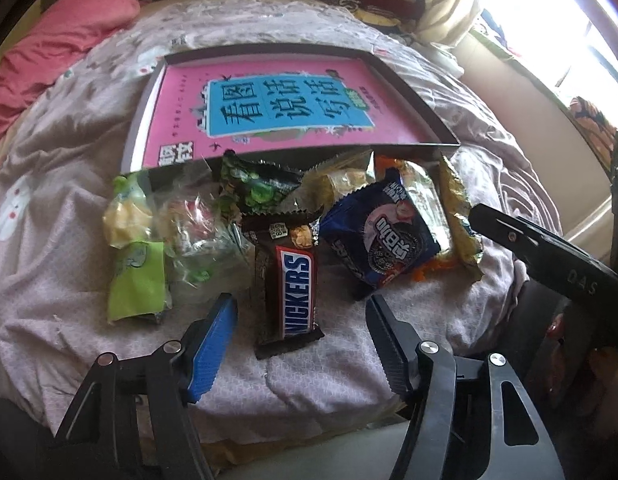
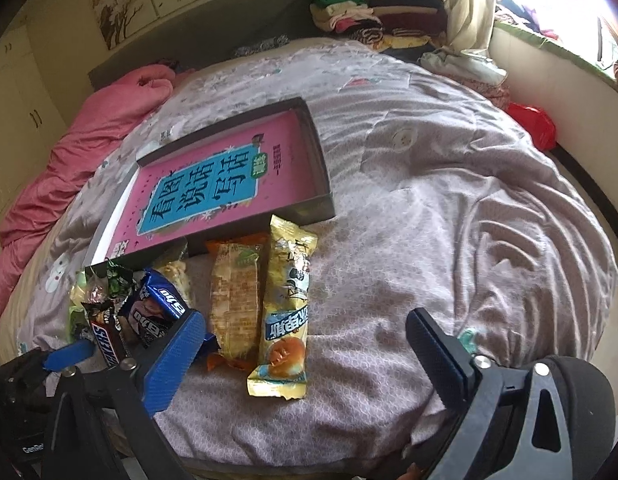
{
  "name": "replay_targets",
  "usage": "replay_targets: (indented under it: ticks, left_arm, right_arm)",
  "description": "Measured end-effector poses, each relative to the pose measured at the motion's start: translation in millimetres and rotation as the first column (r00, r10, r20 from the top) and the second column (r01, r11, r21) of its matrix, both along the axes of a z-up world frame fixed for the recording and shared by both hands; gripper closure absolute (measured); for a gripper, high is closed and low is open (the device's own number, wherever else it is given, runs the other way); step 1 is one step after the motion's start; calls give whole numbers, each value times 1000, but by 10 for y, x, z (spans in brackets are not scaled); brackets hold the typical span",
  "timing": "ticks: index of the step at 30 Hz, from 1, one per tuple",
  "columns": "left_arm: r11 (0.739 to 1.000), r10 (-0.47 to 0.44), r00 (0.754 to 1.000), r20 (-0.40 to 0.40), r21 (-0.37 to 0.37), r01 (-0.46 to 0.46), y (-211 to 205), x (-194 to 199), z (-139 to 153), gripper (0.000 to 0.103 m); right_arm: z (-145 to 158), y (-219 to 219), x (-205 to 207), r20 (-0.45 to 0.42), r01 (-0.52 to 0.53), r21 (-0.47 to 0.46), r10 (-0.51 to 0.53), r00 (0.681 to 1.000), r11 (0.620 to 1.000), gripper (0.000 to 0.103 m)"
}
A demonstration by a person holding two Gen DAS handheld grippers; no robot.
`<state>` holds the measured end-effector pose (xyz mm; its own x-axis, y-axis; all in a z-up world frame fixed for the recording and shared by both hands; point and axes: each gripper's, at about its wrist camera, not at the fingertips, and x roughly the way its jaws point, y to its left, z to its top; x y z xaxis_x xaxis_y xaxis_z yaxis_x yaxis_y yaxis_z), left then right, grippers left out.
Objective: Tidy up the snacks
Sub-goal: 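Grasp the Snickers bar with the left tool while the right tool grasps the yellow bread stick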
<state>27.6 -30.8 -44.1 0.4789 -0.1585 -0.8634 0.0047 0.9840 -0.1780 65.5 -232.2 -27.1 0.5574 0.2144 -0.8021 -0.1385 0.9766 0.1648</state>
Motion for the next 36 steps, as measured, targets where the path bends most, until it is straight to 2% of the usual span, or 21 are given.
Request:
replay_targets:
  ticks: [4,5,7,9,12,13,15,17,19,28,32,36]
  left_arm:
    - [1000,-5,1000,10,-2,5,-23,25,-8,37]
    - [1000,-7,1000,13,-2,7,-29,32,-9,43]
    - [1000,-11,1000,11,-8,11,-43,56,-23,48]
    - [1000,-8,1000,5,-13,8,-49,75,-48,47]
    - [1000,-5,1000,2,-21,5,-53,96,-71,49]
    - [1000,-1,1000,0,-23,1,-51,103,-79,52]
    - [1000,7,1000,-6,-28,-7,-37,121,-99,57]
    - [999,15,1000,-11,-35,-15,-27,135,-121,66]
    - [999,15,1000,-13,-50,-16,-8,144,-131,73]
    - [989,-2,1000,-27,-147,-2,76,53,-120,73]
    - [989,-5,1000,3,-151,6,95,1,-16,73]
    - [990,7,998,66,-138,2,128,-55,168,73]
  right_arm:
    - [-66,2,88,-26,-21,20,21,999,1000,26]
    - [-83,3,109,-33,-24,24,25,999,999,31]
    - [-111,12,162,-42,-35,34,36,998,999,38]
    - [-152,21,213,-57,-48,50,50,997,998,51]
    - [-229,38,270,-86,-61,59,66,994,996,62]
    - [-244,49,283,-89,-66,60,71,994,996,63]
    - [-254,61,309,-83,-83,83,90,992,993,73]
    - [-259,62,334,-81,-98,103,107,991,990,78]
    - [-256,69,341,-74,-103,109,112,991,989,81]
    - [-53,-56,221,23,-87,167,84,996,982,84]
    - [15,-83,195,52,-87,180,78,996,980,84]
    - [76,-87,171,83,-98,180,84,993,979,84]
